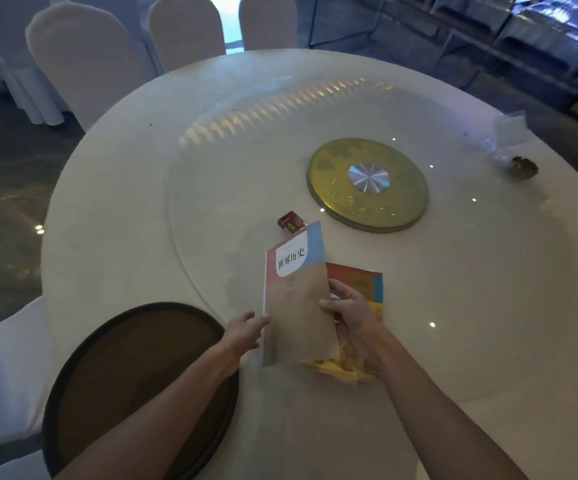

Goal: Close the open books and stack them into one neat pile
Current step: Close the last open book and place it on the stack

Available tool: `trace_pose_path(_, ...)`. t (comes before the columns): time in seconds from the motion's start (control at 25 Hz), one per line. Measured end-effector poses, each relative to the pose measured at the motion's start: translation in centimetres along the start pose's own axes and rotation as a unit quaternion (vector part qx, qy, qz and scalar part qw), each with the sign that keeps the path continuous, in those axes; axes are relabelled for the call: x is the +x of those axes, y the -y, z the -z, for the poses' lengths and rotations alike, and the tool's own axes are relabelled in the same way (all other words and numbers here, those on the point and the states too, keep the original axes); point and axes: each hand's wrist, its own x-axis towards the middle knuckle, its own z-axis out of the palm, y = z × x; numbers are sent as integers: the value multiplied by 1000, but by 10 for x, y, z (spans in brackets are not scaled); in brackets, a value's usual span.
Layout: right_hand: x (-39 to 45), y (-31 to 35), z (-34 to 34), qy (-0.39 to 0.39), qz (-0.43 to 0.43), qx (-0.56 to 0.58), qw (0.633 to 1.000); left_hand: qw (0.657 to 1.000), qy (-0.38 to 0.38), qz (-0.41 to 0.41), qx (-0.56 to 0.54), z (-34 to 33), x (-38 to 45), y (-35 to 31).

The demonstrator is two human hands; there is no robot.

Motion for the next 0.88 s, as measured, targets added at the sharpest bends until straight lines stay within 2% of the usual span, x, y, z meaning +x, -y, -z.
trace_pose_path(0.16,-11,-11,48,-37,-7,59,998,1000,-10,-23,6,-36,4,1)
trace_pose_path(0.32,-12,-21,79,-149,-53,-28,987,996,-36,-76,20,-69,3,-12)
trace_pose_path(0.48,5,-51,105,-203,-74,-52,975,994,-51,-82,46,-99,14,-16)
trace_pose_path(0.68,23,-81,114,-211,-50,-248,944,985,-64,-78,141,-112,27,0)
trace_pose_path(0.76,27,-90,115,-214,-31,-319,923,965,-82,-109,225,-113,27,5)
trace_pose_path(0.88,35,-96,116,-226,-24,-360,905,900,-127,-158,385,-110,31,8)
